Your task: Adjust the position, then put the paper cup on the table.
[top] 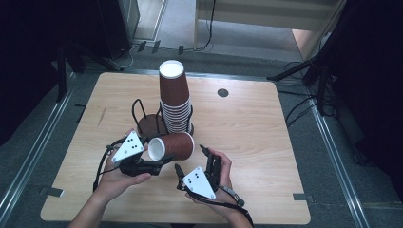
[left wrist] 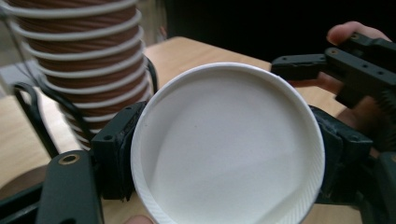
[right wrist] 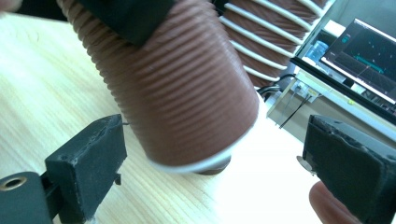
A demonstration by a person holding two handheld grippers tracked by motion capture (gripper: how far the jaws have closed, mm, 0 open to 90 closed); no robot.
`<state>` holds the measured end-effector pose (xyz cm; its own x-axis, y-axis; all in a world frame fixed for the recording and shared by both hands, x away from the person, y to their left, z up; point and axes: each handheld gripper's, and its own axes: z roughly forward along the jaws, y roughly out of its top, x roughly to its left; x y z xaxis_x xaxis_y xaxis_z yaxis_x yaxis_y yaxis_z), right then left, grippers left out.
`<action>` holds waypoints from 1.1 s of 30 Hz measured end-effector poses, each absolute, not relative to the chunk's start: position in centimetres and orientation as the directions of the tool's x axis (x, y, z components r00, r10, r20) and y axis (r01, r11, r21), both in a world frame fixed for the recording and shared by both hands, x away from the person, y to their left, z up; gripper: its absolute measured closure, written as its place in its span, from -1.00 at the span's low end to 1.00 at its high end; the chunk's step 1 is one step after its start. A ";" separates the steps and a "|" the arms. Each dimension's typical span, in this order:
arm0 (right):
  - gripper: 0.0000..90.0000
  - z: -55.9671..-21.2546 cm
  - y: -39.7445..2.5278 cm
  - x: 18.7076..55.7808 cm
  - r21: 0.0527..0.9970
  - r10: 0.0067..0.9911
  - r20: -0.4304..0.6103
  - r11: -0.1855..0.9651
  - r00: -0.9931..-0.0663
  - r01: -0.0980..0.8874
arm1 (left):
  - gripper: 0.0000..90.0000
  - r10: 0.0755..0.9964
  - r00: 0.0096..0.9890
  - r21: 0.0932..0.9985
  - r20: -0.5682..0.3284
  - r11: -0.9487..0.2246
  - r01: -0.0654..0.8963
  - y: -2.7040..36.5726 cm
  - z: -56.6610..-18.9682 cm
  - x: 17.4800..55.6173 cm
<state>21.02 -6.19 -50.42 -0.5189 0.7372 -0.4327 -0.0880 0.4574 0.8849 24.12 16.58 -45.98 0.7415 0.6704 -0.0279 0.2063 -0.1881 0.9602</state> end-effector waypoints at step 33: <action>-0.95 -46.0 -9.7 22.7 0.952 0.801 0.272 -0.141 -0.534 0.273 | -0.48 0.745 0.664 0.998 -0.063 0.044 0.046 16.8 -46.9 24.2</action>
